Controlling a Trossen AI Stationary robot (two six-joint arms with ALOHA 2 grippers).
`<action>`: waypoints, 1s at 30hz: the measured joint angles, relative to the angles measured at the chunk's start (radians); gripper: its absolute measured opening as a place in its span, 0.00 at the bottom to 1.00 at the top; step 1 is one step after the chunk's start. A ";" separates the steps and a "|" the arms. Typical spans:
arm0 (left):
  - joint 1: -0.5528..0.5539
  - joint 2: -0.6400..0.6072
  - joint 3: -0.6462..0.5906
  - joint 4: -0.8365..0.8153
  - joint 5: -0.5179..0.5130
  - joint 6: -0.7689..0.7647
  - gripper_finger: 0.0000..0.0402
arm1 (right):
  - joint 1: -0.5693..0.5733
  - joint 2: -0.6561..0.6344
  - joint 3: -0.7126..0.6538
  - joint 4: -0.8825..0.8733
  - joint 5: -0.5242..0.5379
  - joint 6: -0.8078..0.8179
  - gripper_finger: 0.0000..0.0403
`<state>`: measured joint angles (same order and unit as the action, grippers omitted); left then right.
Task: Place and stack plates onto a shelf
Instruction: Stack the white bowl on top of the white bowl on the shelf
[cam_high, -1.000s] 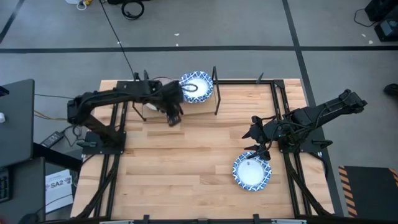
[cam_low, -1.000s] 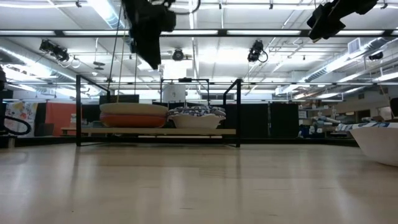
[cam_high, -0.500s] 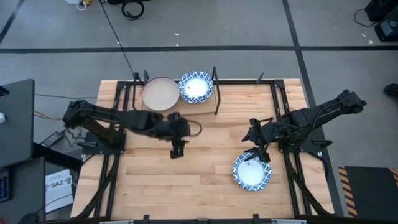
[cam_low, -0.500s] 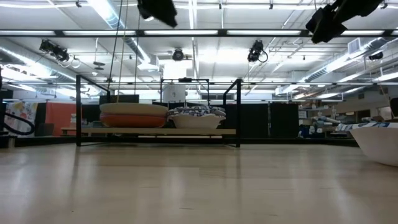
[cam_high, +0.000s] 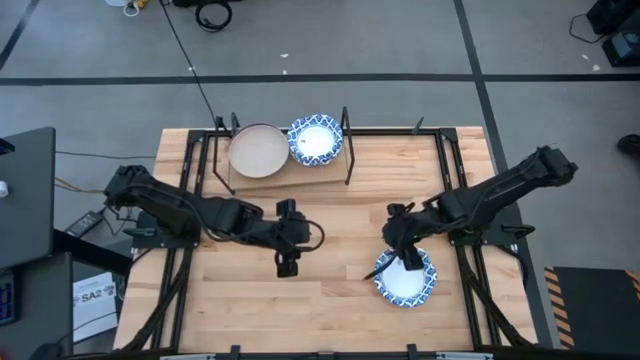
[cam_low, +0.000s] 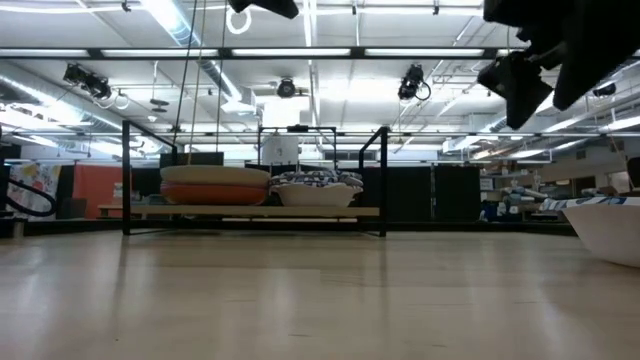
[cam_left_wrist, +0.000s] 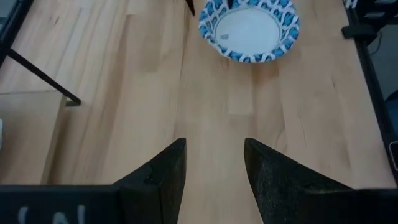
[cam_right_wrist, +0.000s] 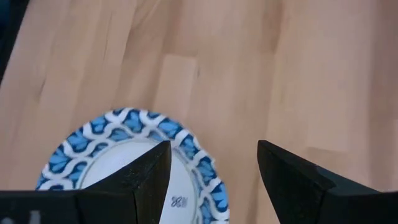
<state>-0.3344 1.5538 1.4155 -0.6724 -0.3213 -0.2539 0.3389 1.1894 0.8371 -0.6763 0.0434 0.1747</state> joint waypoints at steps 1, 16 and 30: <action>0.000 0.004 0.000 -0.005 0.000 0.000 0.42 | -0.002 0.015 0.000 0.004 -0.015 -0.001 0.61; 0.000 0.013 0.000 0.000 0.003 -0.005 0.42 | -0.010 0.232 0.000 0.007 -0.045 -0.110 0.61; -0.106 -0.029 0.000 -0.143 -0.201 -0.048 0.42 | -0.015 0.366 0.000 0.003 -0.048 -0.171 0.54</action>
<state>-0.4405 1.5243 1.4158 -0.8151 -0.5220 -0.3017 0.3240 1.5555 0.8371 -0.6734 -0.0048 0.0034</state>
